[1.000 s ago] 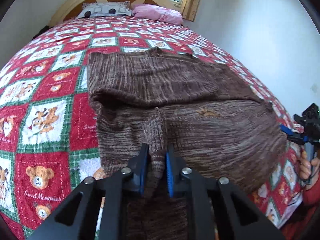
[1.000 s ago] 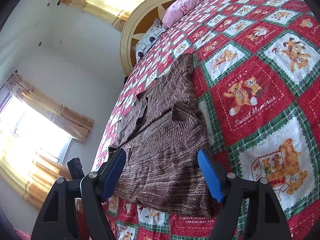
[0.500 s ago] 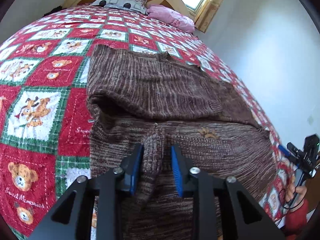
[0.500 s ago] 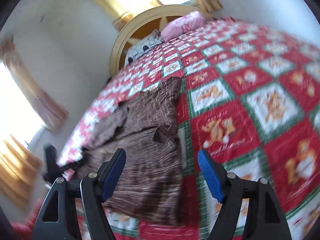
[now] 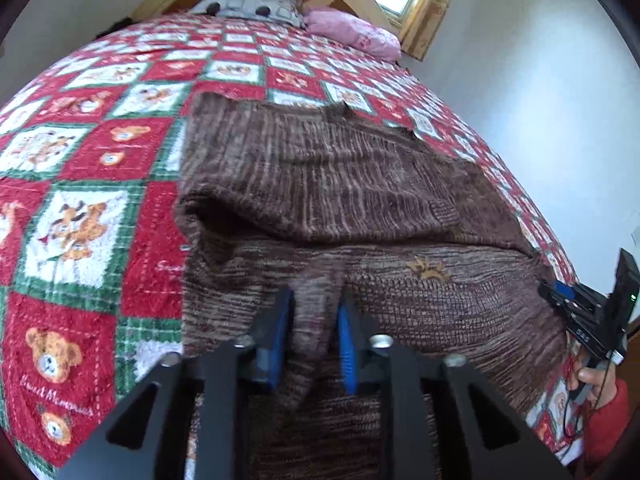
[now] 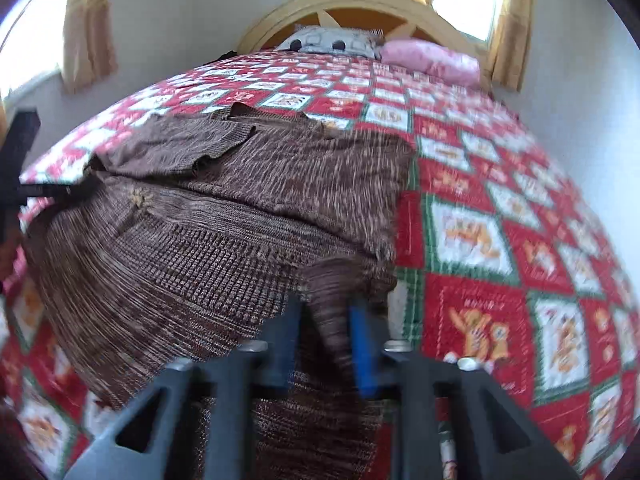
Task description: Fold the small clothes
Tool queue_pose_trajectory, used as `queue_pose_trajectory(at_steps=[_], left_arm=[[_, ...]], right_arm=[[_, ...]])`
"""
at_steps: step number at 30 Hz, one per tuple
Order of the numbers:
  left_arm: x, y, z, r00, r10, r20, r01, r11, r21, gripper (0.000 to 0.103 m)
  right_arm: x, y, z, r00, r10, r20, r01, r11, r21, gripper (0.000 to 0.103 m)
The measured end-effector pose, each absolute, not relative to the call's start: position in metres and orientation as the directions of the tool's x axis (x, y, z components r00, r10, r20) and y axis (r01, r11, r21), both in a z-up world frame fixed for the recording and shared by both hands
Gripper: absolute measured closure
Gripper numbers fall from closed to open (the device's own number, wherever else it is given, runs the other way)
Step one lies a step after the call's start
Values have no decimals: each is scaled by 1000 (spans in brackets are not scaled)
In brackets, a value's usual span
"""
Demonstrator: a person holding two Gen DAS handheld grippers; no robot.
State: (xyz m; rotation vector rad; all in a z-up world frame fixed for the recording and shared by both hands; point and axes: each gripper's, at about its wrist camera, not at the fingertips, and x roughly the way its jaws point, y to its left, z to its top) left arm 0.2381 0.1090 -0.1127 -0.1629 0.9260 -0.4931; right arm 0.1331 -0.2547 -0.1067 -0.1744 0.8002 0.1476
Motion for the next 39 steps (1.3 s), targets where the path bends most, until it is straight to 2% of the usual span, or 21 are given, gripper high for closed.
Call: queue_pose_trajectory(at_steps=[2,8,15,22,28,32,34,36,39], left_arm=[[231,111,-112,514,-481,-710,338,875,-348,92],[212,118,-91,580,-504,-640,327,864,-384,93],[231,129,-44,658,-491,-571,314,868,-385,93],[287,138,-18,709,-437,-553,257,891,-375,93],[346,125,-42,722,-356,-593,171,923,-346,93],[377,122,-71,699,-333,-633,112,925,-363,93],[390,113,-86,683,-301,-665,110,943,-314,93],[394,107,-98,669,-266,-694,107,959,-264,93],[396,112,-114,628,-299,-718,107,947,-301,92]], right_arm=[[127,-255,-97,702,73,-708,-188,978,-85,97],[112,-253,-57,783,77,-617,-172,980,-96,98],[133,-248,-13,853,40,-520,-146,976,-163,98],[201,-252,17,885,-1,-467,-118,967,-228,98],[269,-255,3,893,-77,-443,-33,971,-237,98],[314,-264,-31,856,-118,-503,5,976,-219,100],[326,-270,-50,824,-118,-554,13,982,-190,101],[330,-276,-66,795,-82,-601,1,991,-134,101],[332,-286,-75,753,15,-658,-54,998,-38,100]])
